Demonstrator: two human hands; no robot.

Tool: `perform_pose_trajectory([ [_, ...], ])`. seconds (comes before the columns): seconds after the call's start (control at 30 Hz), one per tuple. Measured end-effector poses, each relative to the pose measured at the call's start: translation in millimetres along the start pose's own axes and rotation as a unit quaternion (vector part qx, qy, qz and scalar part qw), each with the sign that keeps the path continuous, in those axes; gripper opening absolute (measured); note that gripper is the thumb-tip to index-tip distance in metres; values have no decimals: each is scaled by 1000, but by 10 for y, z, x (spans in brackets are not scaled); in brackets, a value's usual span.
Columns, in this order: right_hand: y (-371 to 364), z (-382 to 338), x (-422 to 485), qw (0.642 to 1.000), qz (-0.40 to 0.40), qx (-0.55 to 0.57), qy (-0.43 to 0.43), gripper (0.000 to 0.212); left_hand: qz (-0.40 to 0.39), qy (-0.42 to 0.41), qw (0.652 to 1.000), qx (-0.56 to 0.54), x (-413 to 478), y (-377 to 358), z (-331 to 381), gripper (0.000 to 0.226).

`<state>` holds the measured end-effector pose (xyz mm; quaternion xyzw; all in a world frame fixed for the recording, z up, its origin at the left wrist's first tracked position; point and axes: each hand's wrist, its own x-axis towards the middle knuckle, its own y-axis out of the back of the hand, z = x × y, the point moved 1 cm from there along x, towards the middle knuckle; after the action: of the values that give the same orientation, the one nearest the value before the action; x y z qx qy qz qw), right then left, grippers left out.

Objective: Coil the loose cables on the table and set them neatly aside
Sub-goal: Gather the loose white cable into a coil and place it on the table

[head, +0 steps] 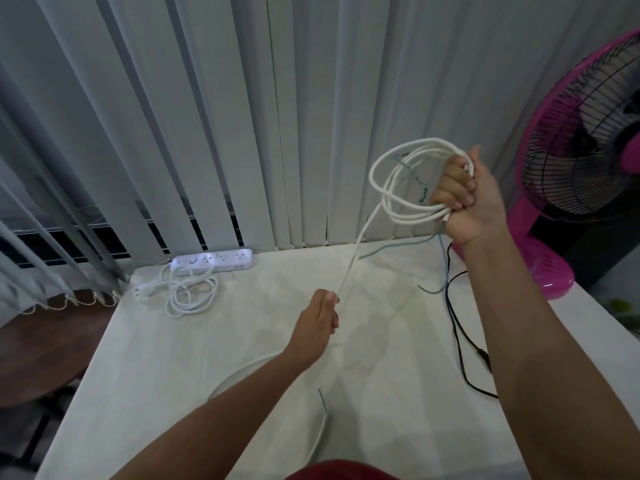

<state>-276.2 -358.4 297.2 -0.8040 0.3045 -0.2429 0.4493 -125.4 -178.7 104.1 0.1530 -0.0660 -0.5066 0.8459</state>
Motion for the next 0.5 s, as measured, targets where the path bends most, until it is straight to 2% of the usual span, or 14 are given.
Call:
perform_pose_trajectory([
  [0.1,83,25,38,992,75,-90,55,50,15,-51,992,115,-33,5,22,18],
  [0.17,157,130,49,971,116,-199,61,47,-36,-68,978,194,21,58,186,19],
  [0.23,221,278,50,929,146,-334,58,44,-99,-97,944,299,89,134,409,23],
  [0.3,256,448,29,866,147,-475,47,42,-141,-121,907,377,140,227,660,27],
  [0.4,287,721,-16,796,97,-597,23,35,-213,-113,891,385,201,356,1008,28],
  [0.5,294,952,-70,757,59,-651,-1,30,-296,-111,907,278,208,425,1279,36],
])
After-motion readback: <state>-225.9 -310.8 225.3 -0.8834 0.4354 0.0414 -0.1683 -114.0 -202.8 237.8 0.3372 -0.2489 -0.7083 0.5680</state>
